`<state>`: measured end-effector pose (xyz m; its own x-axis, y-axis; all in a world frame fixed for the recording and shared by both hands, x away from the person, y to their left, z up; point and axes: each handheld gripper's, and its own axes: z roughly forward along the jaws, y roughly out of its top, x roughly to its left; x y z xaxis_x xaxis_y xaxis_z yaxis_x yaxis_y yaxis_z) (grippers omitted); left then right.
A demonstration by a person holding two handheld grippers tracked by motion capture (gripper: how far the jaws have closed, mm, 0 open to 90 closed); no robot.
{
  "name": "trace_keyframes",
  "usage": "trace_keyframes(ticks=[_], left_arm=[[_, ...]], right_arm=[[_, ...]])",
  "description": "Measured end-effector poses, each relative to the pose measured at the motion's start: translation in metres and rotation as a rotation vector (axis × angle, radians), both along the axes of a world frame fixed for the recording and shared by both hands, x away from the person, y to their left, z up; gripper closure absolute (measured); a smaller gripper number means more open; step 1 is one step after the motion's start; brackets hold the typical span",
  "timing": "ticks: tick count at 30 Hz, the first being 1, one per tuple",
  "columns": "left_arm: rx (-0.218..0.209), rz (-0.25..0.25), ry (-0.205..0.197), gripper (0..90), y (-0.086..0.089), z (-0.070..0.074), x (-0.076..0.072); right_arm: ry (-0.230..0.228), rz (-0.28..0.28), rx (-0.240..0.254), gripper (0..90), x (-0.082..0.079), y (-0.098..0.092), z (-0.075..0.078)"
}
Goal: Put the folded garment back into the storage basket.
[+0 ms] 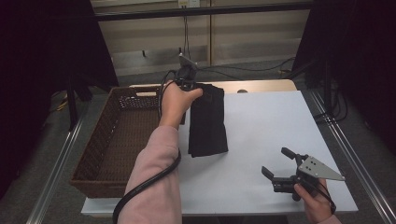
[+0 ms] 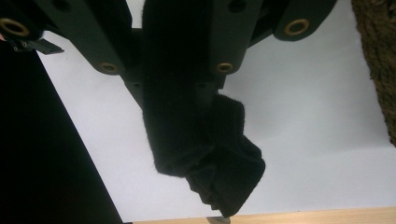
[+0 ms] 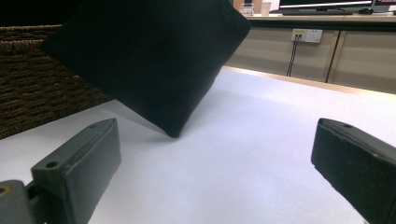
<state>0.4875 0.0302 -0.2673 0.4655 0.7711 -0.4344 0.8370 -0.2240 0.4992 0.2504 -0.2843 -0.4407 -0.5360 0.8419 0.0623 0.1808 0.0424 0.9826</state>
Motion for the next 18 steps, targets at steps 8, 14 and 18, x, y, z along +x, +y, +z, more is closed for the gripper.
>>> trace_keyframes(ticks=[8,14,18], left_arm=[[0.023,-0.021,-0.017,75.9,0.005,0.019,-0.002],[0.042,-0.011,-0.024,75.9,0.006,0.033,-0.004],[0.040,-0.006,-0.036,75.9,0.008,0.043,-0.006]], right_arm=[[0.003,-0.002,0.002,1.2,0.000,0.000,0.000],[-0.007,-0.004,0.010,1.2,0.000,0.000,0.000],[-0.008,-0.003,0.014,1.2,0.000,0.000,0.000]])
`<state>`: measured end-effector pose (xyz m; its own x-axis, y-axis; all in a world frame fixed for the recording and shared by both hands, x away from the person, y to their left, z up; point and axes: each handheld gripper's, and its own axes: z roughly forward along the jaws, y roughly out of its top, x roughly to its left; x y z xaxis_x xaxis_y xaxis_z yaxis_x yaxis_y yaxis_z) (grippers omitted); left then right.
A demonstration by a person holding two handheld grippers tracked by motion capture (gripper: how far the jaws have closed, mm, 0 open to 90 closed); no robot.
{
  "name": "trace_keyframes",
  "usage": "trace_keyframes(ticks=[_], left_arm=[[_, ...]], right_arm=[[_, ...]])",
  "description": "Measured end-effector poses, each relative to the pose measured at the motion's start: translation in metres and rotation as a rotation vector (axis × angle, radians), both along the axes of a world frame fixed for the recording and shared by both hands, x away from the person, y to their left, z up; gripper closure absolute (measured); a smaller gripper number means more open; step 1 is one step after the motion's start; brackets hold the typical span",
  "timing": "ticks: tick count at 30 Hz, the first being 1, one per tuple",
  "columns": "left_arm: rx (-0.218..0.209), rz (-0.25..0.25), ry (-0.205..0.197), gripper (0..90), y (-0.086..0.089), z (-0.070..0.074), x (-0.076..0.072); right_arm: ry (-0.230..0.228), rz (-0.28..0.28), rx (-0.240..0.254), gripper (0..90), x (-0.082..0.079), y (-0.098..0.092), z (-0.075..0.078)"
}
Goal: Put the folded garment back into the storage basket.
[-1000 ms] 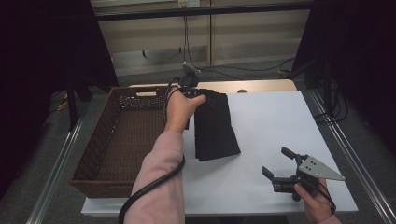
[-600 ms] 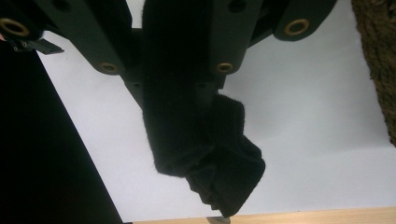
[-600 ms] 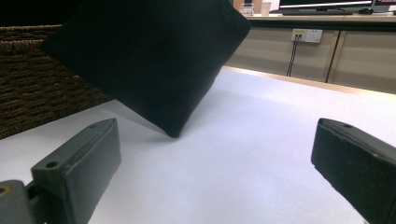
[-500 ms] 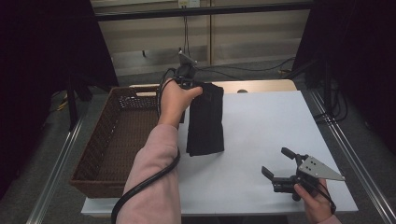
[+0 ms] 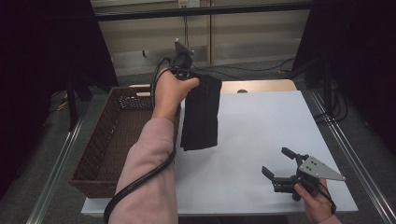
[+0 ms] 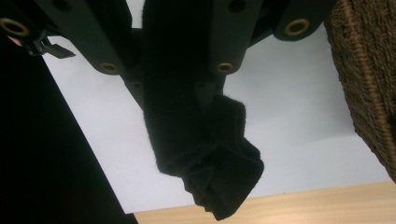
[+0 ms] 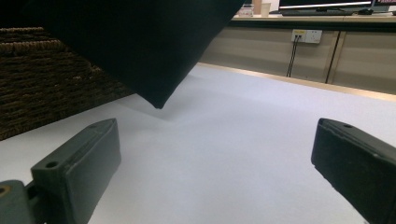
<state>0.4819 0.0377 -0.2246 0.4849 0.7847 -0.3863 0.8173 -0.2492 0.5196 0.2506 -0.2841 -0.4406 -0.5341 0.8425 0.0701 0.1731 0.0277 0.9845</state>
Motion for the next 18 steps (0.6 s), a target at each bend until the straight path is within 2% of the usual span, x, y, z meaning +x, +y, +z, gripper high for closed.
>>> trace_keyframes(ticks=[7,8,12,18], left_arm=[[0.014,0.005,-0.010,75.9,0.002,0.016,-0.002],[0.013,0.003,-0.010,75.9,0.002,0.018,-0.002],[0.026,0.003,-0.007,75.9,0.004,0.026,-0.003],[0.021,-0.005,-0.008,75.9,0.005,0.038,-0.005]], right_arm=[[0.008,0.008,0.010,1.2,0.000,0.001,0.000],[0.005,0.002,-0.006,1.2,0.000,0.000,0.000],[0.009,0.008,-0.003,1.2,0.000,0.000,0.000],[0.009,0.006,-0.001,1.2,0.000,0.000,0.000]])
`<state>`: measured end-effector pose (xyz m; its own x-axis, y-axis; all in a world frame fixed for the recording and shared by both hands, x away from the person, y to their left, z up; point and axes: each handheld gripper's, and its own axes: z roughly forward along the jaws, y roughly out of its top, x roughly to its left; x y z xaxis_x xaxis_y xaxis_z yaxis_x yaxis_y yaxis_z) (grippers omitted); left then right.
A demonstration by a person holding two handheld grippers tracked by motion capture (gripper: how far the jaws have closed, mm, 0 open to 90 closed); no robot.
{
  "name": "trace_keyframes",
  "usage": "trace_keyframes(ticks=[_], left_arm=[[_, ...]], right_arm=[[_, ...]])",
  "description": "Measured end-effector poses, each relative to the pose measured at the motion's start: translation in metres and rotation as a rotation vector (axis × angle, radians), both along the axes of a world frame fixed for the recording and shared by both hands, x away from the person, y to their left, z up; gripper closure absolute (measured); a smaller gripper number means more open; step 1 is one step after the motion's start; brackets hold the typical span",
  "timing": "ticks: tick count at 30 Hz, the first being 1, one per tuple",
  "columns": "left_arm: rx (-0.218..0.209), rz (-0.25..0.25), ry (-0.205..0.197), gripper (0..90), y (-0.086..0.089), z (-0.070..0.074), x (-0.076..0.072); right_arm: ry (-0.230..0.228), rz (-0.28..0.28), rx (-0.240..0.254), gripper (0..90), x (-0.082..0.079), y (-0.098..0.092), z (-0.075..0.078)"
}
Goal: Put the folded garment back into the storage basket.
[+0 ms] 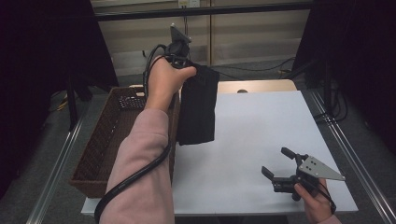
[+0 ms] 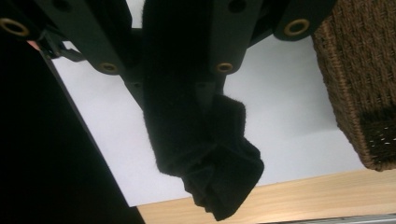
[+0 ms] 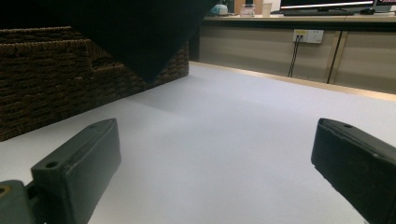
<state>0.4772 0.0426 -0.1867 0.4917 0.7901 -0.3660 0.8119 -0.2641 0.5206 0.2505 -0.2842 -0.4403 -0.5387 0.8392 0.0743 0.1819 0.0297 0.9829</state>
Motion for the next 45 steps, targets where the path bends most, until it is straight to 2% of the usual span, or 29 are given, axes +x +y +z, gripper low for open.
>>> trace_keyframes(ticks=[2,3,4,9,10,13,15,18,19,21,24,26,38,39,41,42,43,45], left_arm=[[0.000,0.005,-0.002,75.9,0.000,0.004,-0.001],[0.004,-0.008,-0.002,75.9,0.002,0.007,-0.001],[-0.008,-0.001,-0.007,75.9,0.002,0.009,-0.002],[0.003,0.000,-0.009,75.9,0.006,0.019,-0.004],[-0.007,0.008,-0.011,75.9,0.007,0.020,-0.004],[-0.008,0.007,-0.006,75.9,0.010,0.024,-0.005],[0.000,0.010,0.000,75.9,0.014,0.026,-0.005],[0.011,0.019,0.005,75.9,0.017,0.029,-0.006],[0.017,0.008,-0.006,75.9,0.019,0.031,-0.006],[0.025,0.012,-0.003,75.9,0.021,0.035,-0.007],[0.024,0.017,-0.010,75.9,0.024,0.040,-0.009],[0.030,0.014,-0.007,75.9,0.027,0.043,-0.010],[0.032,0.035,-0.002,75.9,0.042,0.053,-0.014],[0.035,0.022,-0.007,75.9,0.044,0.054,-0.013],[0.027,0.050,0.006,75.9,0.046,0.056,-0.015],[0.033,0.026,-0.005,75.9,0.049,0.056,-0.014],[0.018,0.073,0.010,75.9,0.047,0.057,-0.016],[0.036,0.041,-0.003,75.9,0.052,0.059,-0.015]], right_arm=[[0.000,-0.006,0.001,1.2,0.000,0.000,0.000],[0.000,-0.005,0.001,1.2,0.000,0.000,0.000],[0.000,-0.002,0.000,1.2,0.000,0.000,0.000],[-0.002,-0.001,0.004,1.2,0.000,0.000,0.000],[-0.010,0.009,0.011,1.2,0.001,0.000,0.000],[0.000,-0.004,0.001,1.2,0.000,0.000,0.000],[0.009,-0.003,0.001,1.2,-0.001,0.000,0.000],[-0.001,0.003,-0.004,1.2,0.000,0.000,0.000],[0.008,-0.001,0.001,1.2,-0.001,0.001,0.000],[0.010,-0.004,0.002,1.2,-0.001,0.000,0.000],[-0.014,0.005,0.005,1.2,0.001,0.000,-0.001],[0.010,-0.005,0.002,1.2,-0.001,0.000,0.000],[0.000,-0.002,0.008,1.2,0.000,0.001,0.000],[-0.004,0.000,0.007,1.2,0.000,0.001,0.000],[-0.003,0.003,0.001,1.2,0.000,0.001,0.000],[0.002,-0.001,-0.003,1.2,0.000,0.001,0.000],[-0.002,0.006,0.004,1.2,0.000,0.001,0.000],[-0.010,0.009,0.006,1.2,0.000,0.001,0.000]])
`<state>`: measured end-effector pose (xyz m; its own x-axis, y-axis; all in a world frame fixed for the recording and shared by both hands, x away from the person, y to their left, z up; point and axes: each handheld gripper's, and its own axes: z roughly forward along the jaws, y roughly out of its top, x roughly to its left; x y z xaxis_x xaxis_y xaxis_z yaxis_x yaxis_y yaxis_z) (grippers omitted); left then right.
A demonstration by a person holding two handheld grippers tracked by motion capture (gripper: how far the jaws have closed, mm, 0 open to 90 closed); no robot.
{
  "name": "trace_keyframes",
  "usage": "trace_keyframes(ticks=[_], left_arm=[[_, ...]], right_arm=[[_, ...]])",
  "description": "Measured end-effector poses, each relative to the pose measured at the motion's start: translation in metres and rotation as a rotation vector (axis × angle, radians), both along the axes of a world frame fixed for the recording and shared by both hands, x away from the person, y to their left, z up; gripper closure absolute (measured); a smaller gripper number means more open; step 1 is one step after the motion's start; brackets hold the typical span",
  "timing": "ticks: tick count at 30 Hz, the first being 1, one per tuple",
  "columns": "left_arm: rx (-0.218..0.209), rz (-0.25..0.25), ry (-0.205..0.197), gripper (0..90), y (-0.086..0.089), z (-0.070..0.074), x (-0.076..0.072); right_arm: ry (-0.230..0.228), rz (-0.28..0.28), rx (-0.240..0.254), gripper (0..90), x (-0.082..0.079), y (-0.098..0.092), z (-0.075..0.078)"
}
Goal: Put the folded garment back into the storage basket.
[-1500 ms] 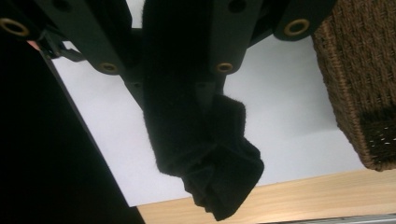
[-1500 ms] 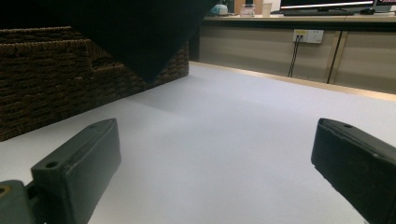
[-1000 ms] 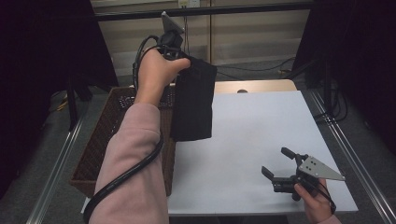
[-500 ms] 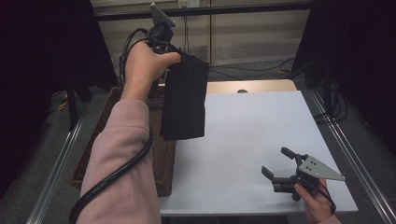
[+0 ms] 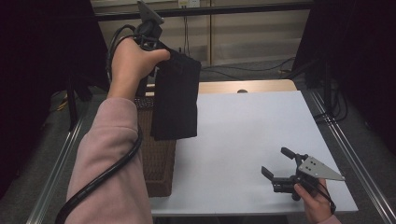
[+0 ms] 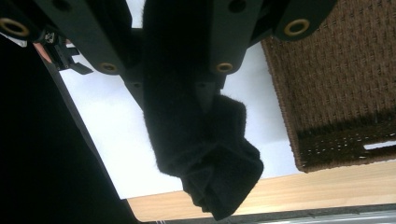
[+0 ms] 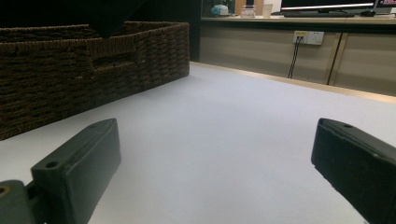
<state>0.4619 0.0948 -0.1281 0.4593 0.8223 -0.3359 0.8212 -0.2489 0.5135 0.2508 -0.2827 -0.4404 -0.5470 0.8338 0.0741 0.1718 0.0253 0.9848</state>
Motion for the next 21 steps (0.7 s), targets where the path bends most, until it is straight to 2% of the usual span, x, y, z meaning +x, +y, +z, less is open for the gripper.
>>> trace_keyframes(ticks=[5,6,8,9,10,13,14,16,19,21], left_arm=[[0.003,0.034,0.002,75.9,0.007,0.005,-0.003],[0.010,0.015,-0.005,75.9,0.009,0.006,-0.002],[0.005,0.040,0.003,75.9,0.011,0.007,-0.004],[0.019,0.015,-0.007,75.9,0.014,0.008,-0.003],[0.015,0.039,0.002,75.9,0.015,0.008,-0.005],[0.014,0.051,0.002,75.9,0.020,0.009,-0.006],[0.001,0.062,0.005,75.9,0.021,0.009,-0.006],[0.023,0.047,0.006,75.9,0.026,0.010,-0.006],[0.014,0.073,0.002,75.9,0.029,0.011,-0.008],[0.020,0.069,0.005,75.9,0.033,0.011,-0.008]], right_arm=[[0.009,-0.011,-0.010,1.2,-0.001,-0.001,0.001],[0.007,-0.010,-0.011,1.2,-0.001,-0.001,0.001],[0.005,-0.003,-0.006,1.2,-0.001,0.000,0.000],[0.007,0.000,0.002,1.2,0.000,0.000,0.000],[0.006,0.000,0.003,1.2,0.000,0.000,0.000],[0.003,-0.006,-0.014,1.2,-0.001,0.000,0.001],[0.003,-0.006,-0.015,1.2,-0.001,0.000,0.001],[0.002,-0.007,-0.015,1.2,-0.001,0.000,0.001],[0.003,-0.006,-0.015,1.2,-0.001,0.000,0.000],[0.003,-0.006,-0.015,1.2,-0.001,0.000,0.000]])
